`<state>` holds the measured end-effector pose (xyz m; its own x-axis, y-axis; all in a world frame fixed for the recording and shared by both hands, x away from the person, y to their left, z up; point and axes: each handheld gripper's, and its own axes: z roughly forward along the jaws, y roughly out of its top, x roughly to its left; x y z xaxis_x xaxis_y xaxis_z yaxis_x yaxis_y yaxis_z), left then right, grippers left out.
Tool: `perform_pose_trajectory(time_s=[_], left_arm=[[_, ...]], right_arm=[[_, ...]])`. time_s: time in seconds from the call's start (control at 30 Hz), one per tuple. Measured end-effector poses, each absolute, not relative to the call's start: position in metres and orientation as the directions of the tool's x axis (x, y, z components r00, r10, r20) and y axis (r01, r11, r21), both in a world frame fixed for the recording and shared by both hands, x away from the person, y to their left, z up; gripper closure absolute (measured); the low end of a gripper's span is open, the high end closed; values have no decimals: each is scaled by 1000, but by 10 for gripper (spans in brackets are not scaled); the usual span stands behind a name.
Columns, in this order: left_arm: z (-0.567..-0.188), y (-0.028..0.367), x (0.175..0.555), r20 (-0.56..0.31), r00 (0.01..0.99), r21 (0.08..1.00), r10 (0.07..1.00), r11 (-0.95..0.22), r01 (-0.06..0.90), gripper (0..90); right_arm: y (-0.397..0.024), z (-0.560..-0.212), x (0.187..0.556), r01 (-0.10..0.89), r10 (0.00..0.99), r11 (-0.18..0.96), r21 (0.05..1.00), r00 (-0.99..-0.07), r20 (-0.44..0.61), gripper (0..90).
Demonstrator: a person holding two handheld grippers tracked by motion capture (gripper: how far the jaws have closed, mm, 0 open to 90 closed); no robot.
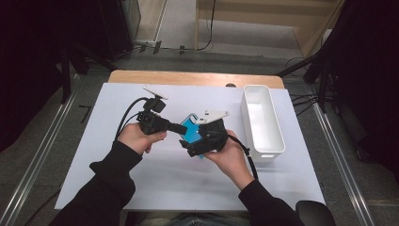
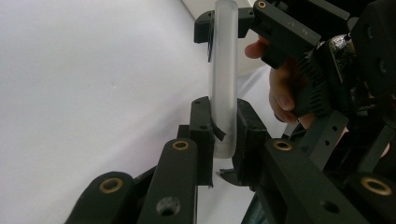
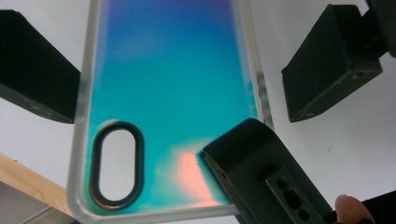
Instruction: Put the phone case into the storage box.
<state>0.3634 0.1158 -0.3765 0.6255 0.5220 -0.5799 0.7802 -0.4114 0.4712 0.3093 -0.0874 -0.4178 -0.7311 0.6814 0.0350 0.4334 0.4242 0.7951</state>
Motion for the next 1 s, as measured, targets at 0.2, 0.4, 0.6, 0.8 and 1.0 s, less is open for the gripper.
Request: perform_pose_trajectory(time_s=[0.2,0.4,0.6,0.8,1.0], left_arm=[[-378,114,363,-586,620,463,521,-413,784,800],[-380,112,363,-590,615,456,523,-413,788,800],[-380,112,363,-597,610,454,521,-408,792,800],[-381,112,363,-606,602,450,520,-400,799,799],[-380,113,363,-611,606,458,508,-397,795,796]], right_arm=[[-85,-418,310,435,685,429,792,-728,29,0],[-85,-419,311,440,689,428,789,-724,30,0],[-86,-418,311,427,688,433,794,-726,15,116],[-87,-418,310,426,679,441,790,-734,16,144],[-87,-415,310,429,684,443,787,-730,12,151]])
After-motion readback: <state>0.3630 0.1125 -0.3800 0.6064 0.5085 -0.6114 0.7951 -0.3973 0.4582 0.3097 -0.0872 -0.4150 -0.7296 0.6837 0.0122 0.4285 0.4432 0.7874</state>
